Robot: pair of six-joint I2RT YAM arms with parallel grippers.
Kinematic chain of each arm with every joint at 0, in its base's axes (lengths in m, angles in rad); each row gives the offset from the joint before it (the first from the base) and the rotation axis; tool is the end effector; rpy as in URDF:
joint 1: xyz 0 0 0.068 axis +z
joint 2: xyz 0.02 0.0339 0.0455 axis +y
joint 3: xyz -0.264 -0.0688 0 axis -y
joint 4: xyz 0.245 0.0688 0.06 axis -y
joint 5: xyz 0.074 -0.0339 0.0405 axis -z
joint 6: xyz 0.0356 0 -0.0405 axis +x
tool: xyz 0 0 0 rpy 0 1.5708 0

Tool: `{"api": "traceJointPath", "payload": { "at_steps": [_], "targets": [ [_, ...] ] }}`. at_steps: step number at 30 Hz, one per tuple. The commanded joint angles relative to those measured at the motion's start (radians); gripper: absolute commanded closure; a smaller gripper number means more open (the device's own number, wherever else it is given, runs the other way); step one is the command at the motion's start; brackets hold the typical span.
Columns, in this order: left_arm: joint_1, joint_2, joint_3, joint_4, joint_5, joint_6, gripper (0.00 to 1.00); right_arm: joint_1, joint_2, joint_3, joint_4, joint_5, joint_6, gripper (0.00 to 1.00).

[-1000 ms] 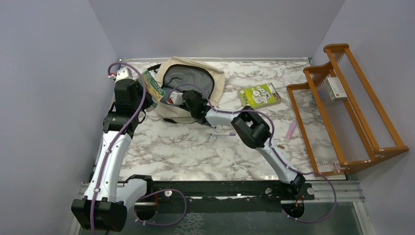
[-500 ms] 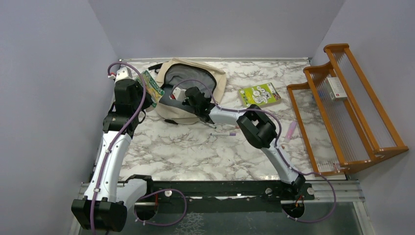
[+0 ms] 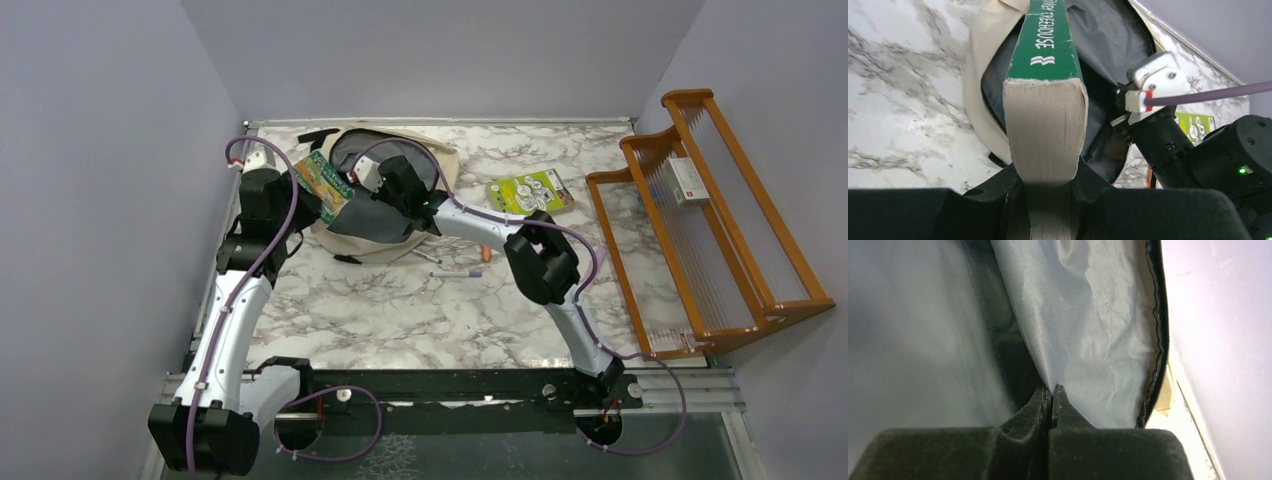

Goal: Pack the student bag
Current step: Place the book in the student bag.

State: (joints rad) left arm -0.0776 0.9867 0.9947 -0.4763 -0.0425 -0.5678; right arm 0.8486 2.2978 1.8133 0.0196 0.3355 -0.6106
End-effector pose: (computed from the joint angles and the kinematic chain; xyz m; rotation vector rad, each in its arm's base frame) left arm 0.2162 -0.0153 0.3462 -0.5254 1.9896 -0.3597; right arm 0.3634 0.3947 0.2015 -1.1786 1.6319 -0.1900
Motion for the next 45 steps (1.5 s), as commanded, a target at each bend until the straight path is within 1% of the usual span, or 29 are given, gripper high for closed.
{"api": "traceJointPath", "payload": {
  "at_steps": [1, 4, 9, 14, 19, 23, 28, 34, 41, 45],
  "targets": [
    [0.007, -0.021, -0.068, 0.192, 0.122, -0.13, 1.0, -0.015, -0.077, 0.095, -0.114, -0.055, 0.126, 0.99],
    [0.012, -0.004, -0.123, 0.262, 0.169, -0.208, 1.0, -0.022, -0.071, 0.139, -0.17, -0.055, 0.196, 1.0],
    [0.019, 0.032, -0.175, 0.377, 0.239, -0.33, 1.0, -0.025, -0.067, 0.195, -0.216, -0.045, 0.286, 1.0],
    [0.021, 0.065, -0.205, 0.469, 0.263, -0.444, 1.0, -0.034, -0.072, 0.24, -0.252, -0.05, 0.364, 0.99],
    [0.02, 0.108, -0.233, 0.563, 0.278, -0.553, 1.0, -0.037, -0.089, 0.249, -0.266, -0.077, 0.412, 1.0],
    [0.021, 0.132, -0.25, 0.576, 0.268, -0.599, 1.0, -0.037, -0.105, 0.247, -0.273, -0.08, 0.431, 1.0],
    [0.02, 0.122, -0.299, 0.596, 0.26, -0.675, 1.0, -0.037, -0.118, 0.249, -0.281, -0.081, 0.439, 1.0],
    [0.021, 0.111, -0.363, 0.632, 0.288, -0.782, 1.0, -0.037, -0.125, 0.249, -0.282, -0.066, 0.443, 1.0],
    [0.021, 0.058, -0.388, 0.603, 0.289, -0.808, 1.0, -0.037, -0.116, 0.252, -0.283, -0.062, 0.446, 0.99],
    [0.021, 0.075, -0.406, 0.643, 0.313, -0.828, 1.0, -0.037, -0.118, 0.249, -0.287, -0.077, 0.452, 1.0]
  ]
}}
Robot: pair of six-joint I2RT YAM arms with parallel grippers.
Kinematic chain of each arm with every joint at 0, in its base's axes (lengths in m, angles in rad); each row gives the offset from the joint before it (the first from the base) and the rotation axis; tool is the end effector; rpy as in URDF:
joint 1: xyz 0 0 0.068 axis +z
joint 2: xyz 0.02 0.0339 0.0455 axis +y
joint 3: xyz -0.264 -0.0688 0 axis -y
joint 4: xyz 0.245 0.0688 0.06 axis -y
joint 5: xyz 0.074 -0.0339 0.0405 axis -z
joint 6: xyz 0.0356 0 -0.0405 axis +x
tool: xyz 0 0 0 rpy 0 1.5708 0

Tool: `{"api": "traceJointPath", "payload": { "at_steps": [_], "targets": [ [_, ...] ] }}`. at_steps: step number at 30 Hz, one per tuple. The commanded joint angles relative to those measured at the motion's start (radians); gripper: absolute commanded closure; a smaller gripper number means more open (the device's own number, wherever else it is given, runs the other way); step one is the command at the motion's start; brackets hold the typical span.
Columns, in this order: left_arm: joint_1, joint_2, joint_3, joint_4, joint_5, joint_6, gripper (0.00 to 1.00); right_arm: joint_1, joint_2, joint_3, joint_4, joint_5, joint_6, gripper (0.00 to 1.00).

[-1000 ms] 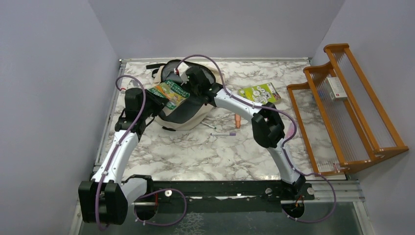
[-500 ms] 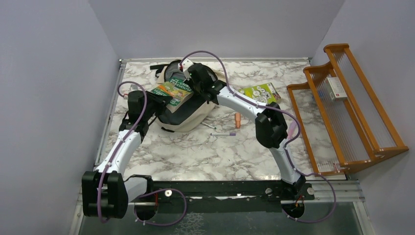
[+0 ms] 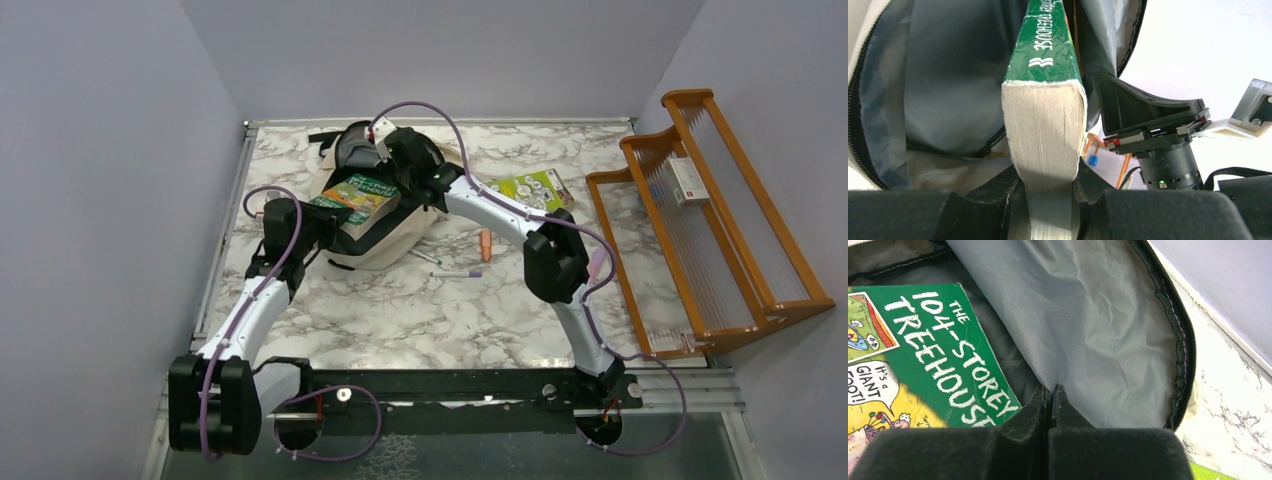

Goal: Pack the student bag
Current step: Place the book in the student bag.

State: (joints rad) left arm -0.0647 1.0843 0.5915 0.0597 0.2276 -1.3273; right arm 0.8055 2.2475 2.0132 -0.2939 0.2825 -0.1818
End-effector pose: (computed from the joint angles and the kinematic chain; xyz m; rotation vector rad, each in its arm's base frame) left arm 0.2384 -0.0235 0.2382 -1.1521 1.8444 -1.0793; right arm 0.3750 0.3761 0.2663 -0.8321 1.9032 0.0846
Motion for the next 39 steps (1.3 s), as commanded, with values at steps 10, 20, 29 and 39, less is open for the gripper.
{"api": "traceJointPath", "payload": {
  "at_steps": [10, 20, 29, 39],
  "targets": [
    [0.011, 0.145, 0.055, 0.354, 0.105, -0.051, 1.0, 0.006, -0.101, 0.011, 0.035, -0.046, 0.031, 1.0],
    [0.024, 0.347, 0.165, 0.528, 0.095, 0.026, 1.0, 0.006, -0.138, -0.042, 0.05, -0.058, 0.052, 1.0],
    [0.02, 0.603, 0.237, 0.854, 0.138, -0.015, 1.0, 0.006, -0.131, -0.028, 0.042, -0.086, 0.086, 0.99],
    [-0.035, 0.865, 0.407, 1.004, 0.146, -0.03, 1.0, 0.006, -0.114, -0.017, 0.025, -0.12, 0.116, 1.0]
  ]
}}
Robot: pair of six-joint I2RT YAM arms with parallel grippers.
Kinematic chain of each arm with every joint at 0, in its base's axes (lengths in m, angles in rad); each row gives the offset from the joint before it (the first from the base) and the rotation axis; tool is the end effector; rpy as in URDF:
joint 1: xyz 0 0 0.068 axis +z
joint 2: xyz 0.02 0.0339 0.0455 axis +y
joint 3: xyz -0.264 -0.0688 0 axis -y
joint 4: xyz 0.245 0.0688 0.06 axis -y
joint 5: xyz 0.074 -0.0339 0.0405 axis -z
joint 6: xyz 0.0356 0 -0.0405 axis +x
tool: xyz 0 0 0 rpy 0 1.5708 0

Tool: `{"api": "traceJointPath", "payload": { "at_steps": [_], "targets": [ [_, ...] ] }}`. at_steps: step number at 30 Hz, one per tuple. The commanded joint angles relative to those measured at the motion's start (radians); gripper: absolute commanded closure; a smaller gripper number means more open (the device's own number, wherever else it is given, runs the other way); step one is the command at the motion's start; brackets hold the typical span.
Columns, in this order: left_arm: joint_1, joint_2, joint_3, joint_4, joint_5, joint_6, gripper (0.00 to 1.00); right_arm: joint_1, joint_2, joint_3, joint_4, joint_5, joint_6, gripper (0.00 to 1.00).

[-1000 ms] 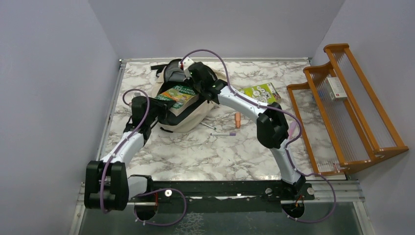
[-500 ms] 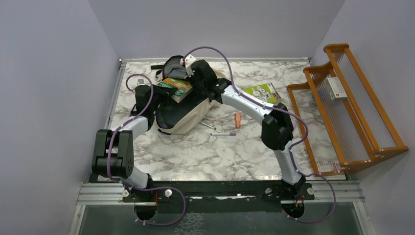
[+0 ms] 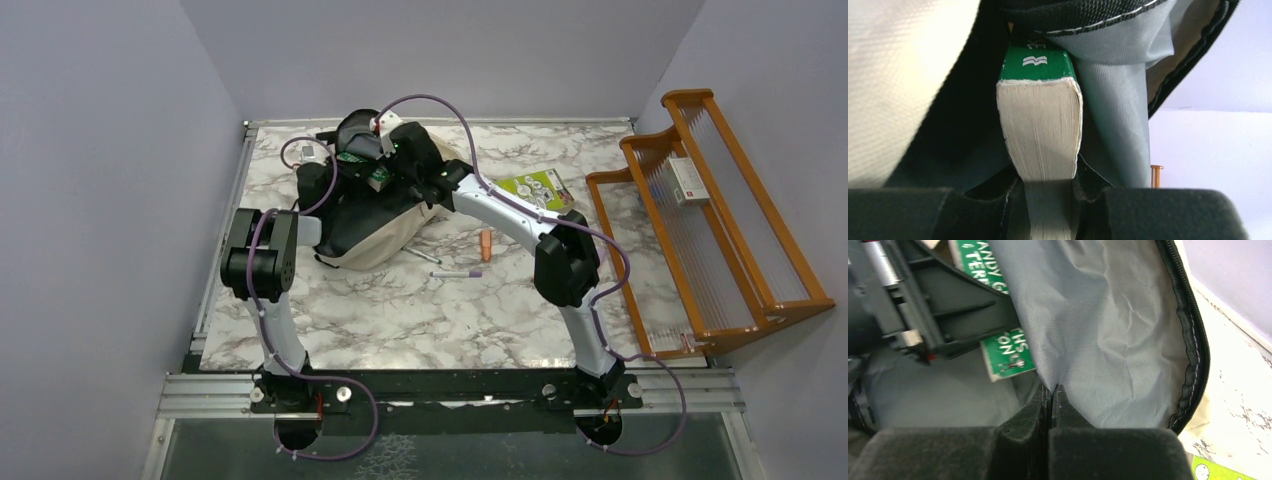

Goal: Pack the student bag
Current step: Place the book in the student bag.

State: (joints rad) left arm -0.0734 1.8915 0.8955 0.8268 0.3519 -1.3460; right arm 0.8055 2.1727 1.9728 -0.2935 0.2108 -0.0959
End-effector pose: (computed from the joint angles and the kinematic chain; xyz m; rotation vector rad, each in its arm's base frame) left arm 0.3907 -0.0410 0.1729 -0.9039 1.7053 -1.3067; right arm 0.3638 0.3679 0.2897 -0.7784 1.9070 0.2229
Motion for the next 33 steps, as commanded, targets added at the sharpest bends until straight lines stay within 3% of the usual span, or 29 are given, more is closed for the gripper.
{"api": "traceJointPath", "payload": {
  "at_steps": [1, 11, 19, 28, 33],
  "targets": [
    [-0.032, 0.081, 0.117, 0.241, 0.012, -0.012, 1.0, 0.006, -0.039, 0.022, 0.024, -0.049, 0.033, 1.0],
    [-0.076, 0.26, 0.262, 0.242, 0.049, 0.01, 1.0, 0.006, -0.036, 0.007, 0.027, -0.025, 0.028, 0.99],
    [-0.076, 0.231, 0.188, 0.198, 0.069, 0.063, 0.61, 0.006, -0.023, -0.011, 0.037, 0.008, 0.017, 0.99],
    [-0.029, 0.174, 0.166, 0.085, 0.103, 0.127, 0.49, -0.006, -0.008, -0.011, 0.041, 0.018, 0.015, 0.99],
    [0.004, 0.124, 0.145, 0.024, 0.128, 0.152, 0.2, -0.015, 0.005, -0.008, 0.039, 0.015, 0.015, 0.99]
  ]
}}
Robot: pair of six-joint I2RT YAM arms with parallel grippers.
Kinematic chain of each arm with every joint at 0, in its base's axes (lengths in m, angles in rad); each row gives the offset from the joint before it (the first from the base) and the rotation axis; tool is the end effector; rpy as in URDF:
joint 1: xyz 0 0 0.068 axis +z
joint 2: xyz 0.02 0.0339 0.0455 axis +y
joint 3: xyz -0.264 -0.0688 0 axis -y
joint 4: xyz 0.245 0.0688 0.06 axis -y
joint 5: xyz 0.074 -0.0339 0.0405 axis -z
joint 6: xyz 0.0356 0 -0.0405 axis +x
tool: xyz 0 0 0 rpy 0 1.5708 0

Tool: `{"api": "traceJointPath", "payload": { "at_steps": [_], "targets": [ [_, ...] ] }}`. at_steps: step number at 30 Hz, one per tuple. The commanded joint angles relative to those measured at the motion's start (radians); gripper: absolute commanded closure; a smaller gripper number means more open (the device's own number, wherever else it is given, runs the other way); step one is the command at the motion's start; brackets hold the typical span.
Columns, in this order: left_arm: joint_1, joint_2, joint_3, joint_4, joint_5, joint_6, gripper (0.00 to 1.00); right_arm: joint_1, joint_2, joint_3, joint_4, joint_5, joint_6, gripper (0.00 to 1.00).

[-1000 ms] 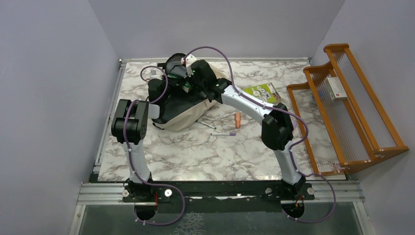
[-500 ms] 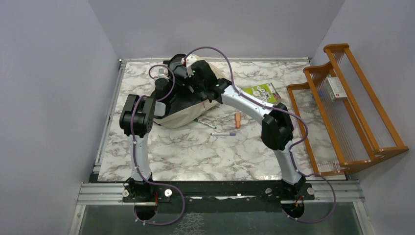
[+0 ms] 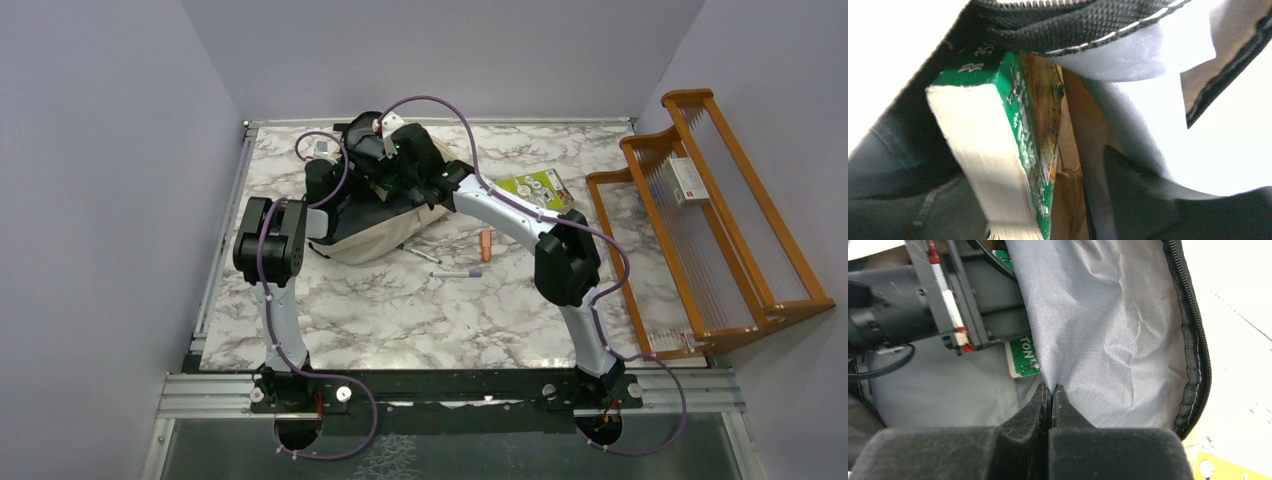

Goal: Pack the student bag
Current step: Place the book in the student bag.

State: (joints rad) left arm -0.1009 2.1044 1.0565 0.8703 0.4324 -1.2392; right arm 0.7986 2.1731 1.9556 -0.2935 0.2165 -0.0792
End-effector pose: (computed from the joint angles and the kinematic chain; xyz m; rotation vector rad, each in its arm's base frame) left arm 0.4296 -0.0585 0.1397 -0.7318 1.7933 -1.3175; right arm 0.3659 0.3648 0.2836 -0.7610 1.9314 0.2164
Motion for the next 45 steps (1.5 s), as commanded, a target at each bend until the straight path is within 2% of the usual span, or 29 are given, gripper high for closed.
{"api": "traceJointPath", "payload": {
  "at_steps": [1, 7, 10, 13, 18, 20, 26, 28, 30, 32, 33, 35, 45],
  "targets": [
    [0.038, -0.099, -0.023, -0.03, 0.053, 0.047, 0.16, -0.011, 0.007, 0.008, 0.038, 0.008, -0.001, 1.0],
    [0.057, -0.147, -0.058, -0.095, 0.091, 0.061, 0.06, -0.019, 0.022, 0.006, 0.037, -0.005, 0.006, 1.0],
    [0.058, -0.145, -0.047, -0.147, 0.101, 0.085, 0.05, -0.019, 0.029, 0.012, 0.035, -0.009, 0.006, 1.0],
    [0.057, -0.134, -0.028, -0.176, 0.111, 0.1, 0.12, -0.02, 0.029, 0.01, 0.034, -0.009, 0.006, 1.0],
    [0.044, -0.083, 0.046, -0.207, 0.142, 0.109, 0.36, -0.021, 0.03, 0.012, 0.036, -0.03, 0.014, 0.99],
    [0.027, -0.06, 0.08, -0.215, 0.143, 0.113, 0.39, -0.021, 0.031, 0.015, 0.034, -0.043, 0.019, 1.0],
    [-0.017, 0.028, 0.218, -0.254, 0.146, 0.115, 0.41, -0.021, 0.031, 0.016, 0.032, -0.052, 0.021, 1.0],
    [-0.019, 0.051, 0.251, -0.285, 0.159, 0.125, 0.37, -0.021, 0.03, 0.016, 0.031, -0.047, 0.021, 1.0],
    [-0.018, 0.044, 0.251, -0.338, 0.155, 0.151, 0.26, -0.021, 0.026, 0.012, 0.033, -0.044, 0.019, 1.0],
    [-0.017, 0.005, 0.265, -0.531, 0.079, 0.232, 0.06, -0.02, 0.022, 0.004, 0.038, -0.038, 0.019, 0.99],
    [-0.018, -0.012, 0.283, -0.636, 0.023, 0.282, 0.02, -0.02, 0.022, 0.001, 0.04, -0.035, 0.018, 0.99],
    [-0.016, -0.036, 0.306, -0.761, -0.045, 0.356, 0.01, -0.021, 0.022, 0.0, 0.041, -0.032, 0.016, 1.0],
    [-0.002, -0.114, 0.361, -1.05, -0.168, 0.481, 0.01, -0.021, 0.018, -0.012, 0.059, -0.019, 0.014, 1.0]
  ]
}}
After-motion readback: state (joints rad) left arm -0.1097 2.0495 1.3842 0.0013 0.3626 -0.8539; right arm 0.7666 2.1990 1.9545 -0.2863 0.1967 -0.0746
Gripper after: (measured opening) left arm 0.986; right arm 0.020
